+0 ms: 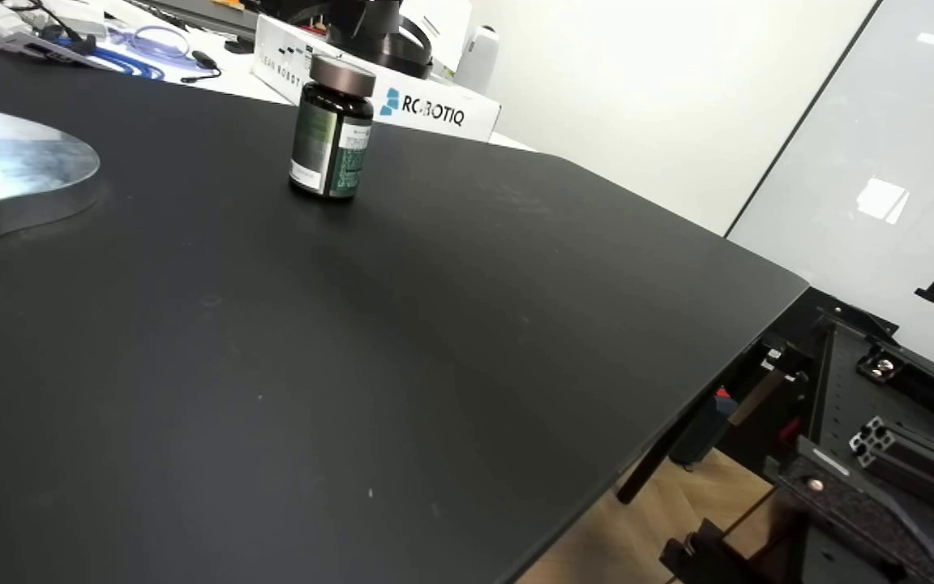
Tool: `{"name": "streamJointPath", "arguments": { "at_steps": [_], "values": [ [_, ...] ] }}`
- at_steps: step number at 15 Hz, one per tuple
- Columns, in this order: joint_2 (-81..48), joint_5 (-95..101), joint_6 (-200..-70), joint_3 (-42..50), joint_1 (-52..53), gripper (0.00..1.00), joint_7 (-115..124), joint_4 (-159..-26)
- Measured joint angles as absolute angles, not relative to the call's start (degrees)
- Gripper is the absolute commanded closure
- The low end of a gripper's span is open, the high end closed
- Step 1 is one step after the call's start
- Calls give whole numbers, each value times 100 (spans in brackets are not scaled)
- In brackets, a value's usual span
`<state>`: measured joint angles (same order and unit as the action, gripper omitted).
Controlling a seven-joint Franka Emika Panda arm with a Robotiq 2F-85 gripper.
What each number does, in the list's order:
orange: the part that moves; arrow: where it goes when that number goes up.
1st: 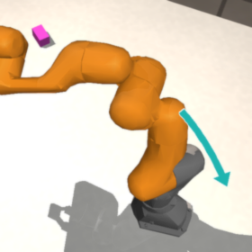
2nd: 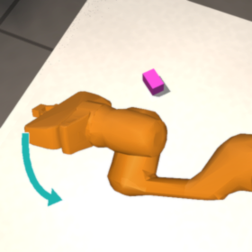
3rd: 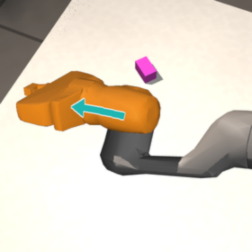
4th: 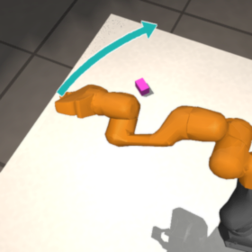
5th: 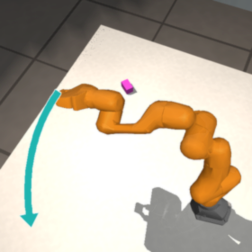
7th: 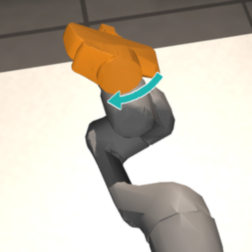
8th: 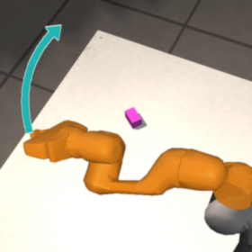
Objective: Move the bottle to the right
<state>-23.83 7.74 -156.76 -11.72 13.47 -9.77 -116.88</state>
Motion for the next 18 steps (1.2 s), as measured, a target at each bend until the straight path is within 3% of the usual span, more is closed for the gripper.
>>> {"name": "streamJointPath", "arguments": {
  "at_steps": [10, 11, 13, 18],
  "values": [
    [-2686, 834, -15947, -1052, 1448, 0, -977, -11649],
    [-2694, 873, -15970, -1034, 1460, 25, -976, -11649],
    [-2709, 955, -16152, -952, 1513, 33, -956, -11652],
    [-2745, 1113, -16595, -789, 1634, 69, -889, -11668]
  ]
}}
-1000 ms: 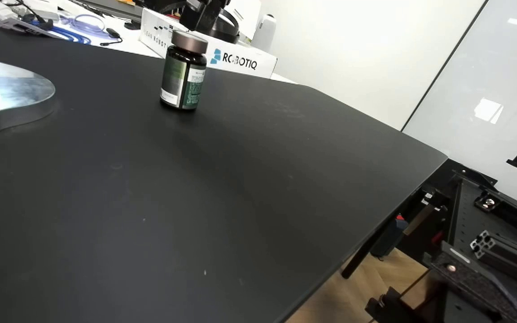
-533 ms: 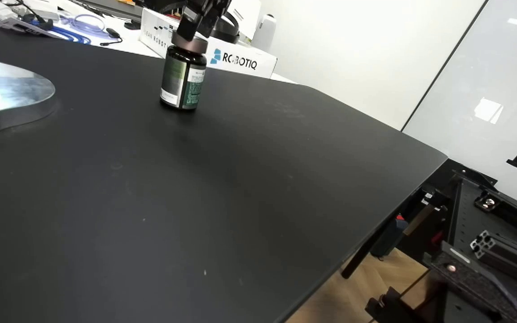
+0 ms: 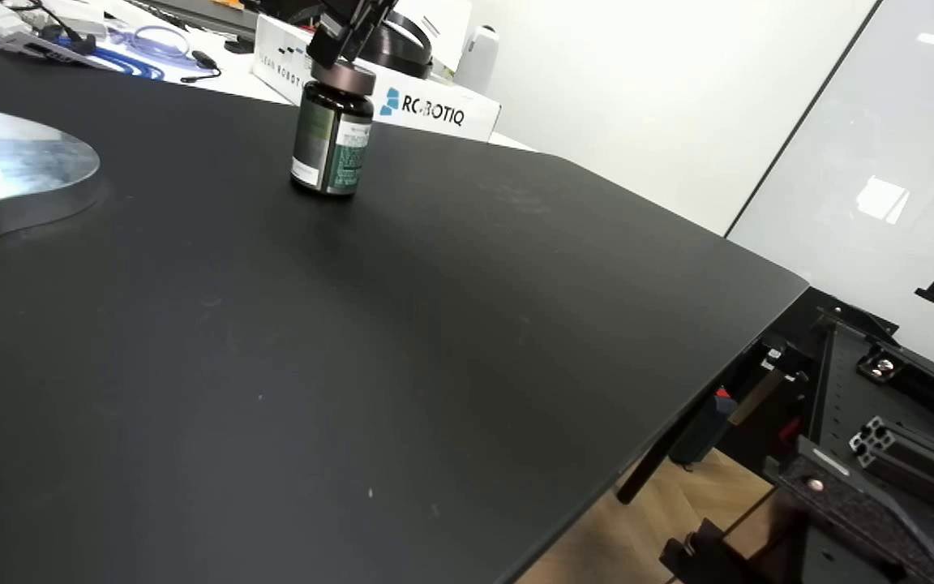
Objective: Move the bottle to the right
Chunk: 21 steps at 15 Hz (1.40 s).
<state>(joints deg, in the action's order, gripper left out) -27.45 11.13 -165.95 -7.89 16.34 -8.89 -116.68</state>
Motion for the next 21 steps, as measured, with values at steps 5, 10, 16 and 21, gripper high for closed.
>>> {"name": "streamJointPath", "arguments": {
  "at_steps": [5, 10, 16, 21],
  "values": [
    [-2728, 818, -16546, -1015, 1515, 29, -896, -11643],
    [-2731, 763, -16368, -1072, 1506, 0, -896, -11644],
    [-2731, 773, -16158, -1062, 1506, 0, -896, -11643],
    [-2730, 833, -16105, -953, 1525, 0, -890, -11643]
  ]
}}
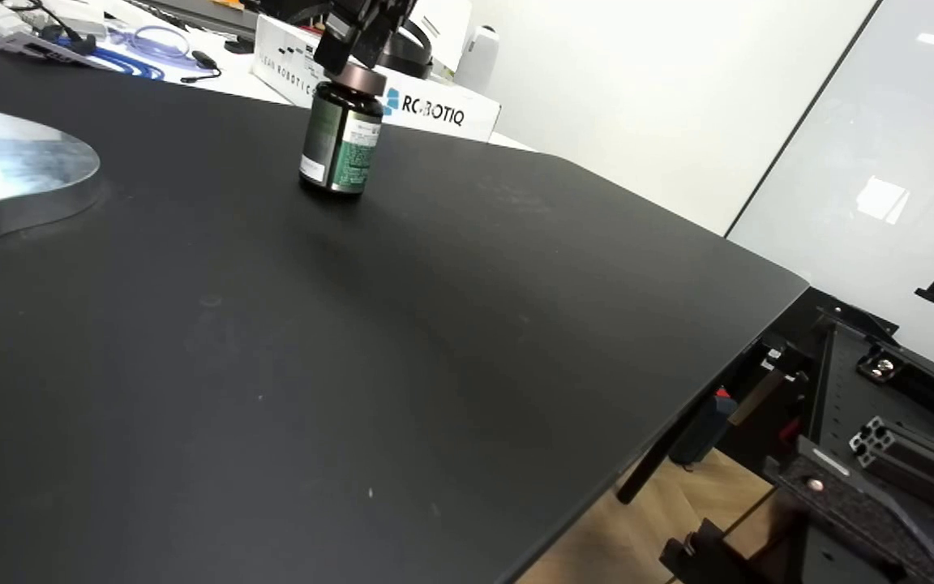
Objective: Move the bottle to the right
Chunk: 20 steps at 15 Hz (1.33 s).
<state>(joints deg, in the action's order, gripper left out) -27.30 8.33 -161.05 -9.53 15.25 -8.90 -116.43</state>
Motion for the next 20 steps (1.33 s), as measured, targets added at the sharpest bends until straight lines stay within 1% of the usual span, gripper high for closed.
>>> {"name": "streamJointPath", "arguments": {
  "at_steps": [6, 7, 8, 9, 10, 13, 14, 20],
  "values": [
    [-2732, 1062, -16109, -665, 1578, 0, -869, -11644],
    [-2735, 1064, -16108, -659, 1578, 25, -869, -11646],
    [-2741, 1059, -16108, -660, 1578, 25, -869, -11647],
    [-2751, 1042, -16109, -669, 1576, 31, -870, -11648],
    [-2764, 1021, -16113, -690, 1569, 40, -870, -11648],
    [-2821, 1003, -16116, -744, 1565, 62, -870, -11649],
    [-2827, 994, -16126, -768, 1562, 64, -869, -11646],
    [-2628, 771, -16104, -932, 1497, 64, -870, -11641]
  ]
}}
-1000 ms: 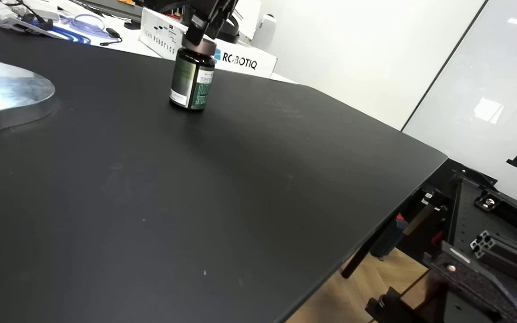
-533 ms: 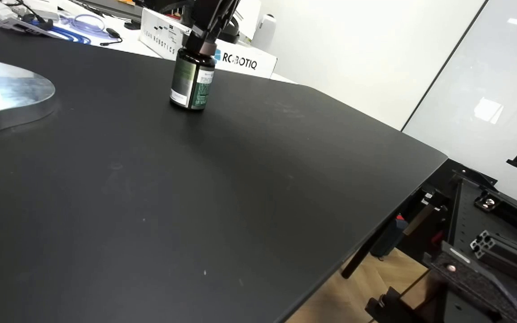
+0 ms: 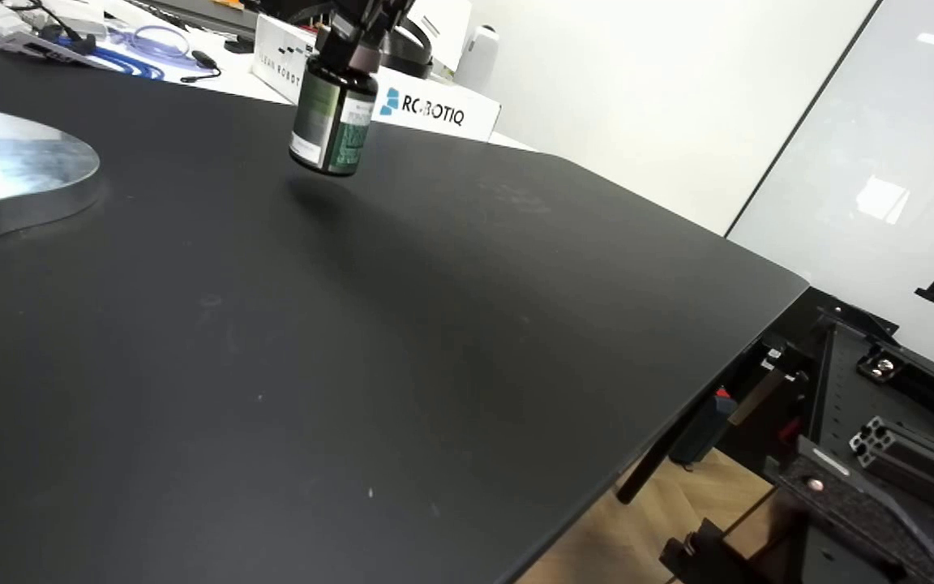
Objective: Move the bottle to the right
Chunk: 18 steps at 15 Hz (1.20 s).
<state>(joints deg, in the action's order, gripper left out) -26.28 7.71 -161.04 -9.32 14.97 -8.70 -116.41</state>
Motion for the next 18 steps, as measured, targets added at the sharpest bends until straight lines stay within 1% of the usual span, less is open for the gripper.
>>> {"name": "streamJointPath", "arguments": {
  "at_steps": [3, 6, 14, 18],
  "values": [
    [-2133, 757, -15888, -1019, 1500, 64, -859, -11741],
    [-1390, 717, -15629, -1094, 1500, 64, -785, -12165],
    [1118, 366, -15092, -1077, 1337, 64, -545, -14630],
    [1752, 357, -15225, -771, 919, 64, -560, -15776]
  ]
}}
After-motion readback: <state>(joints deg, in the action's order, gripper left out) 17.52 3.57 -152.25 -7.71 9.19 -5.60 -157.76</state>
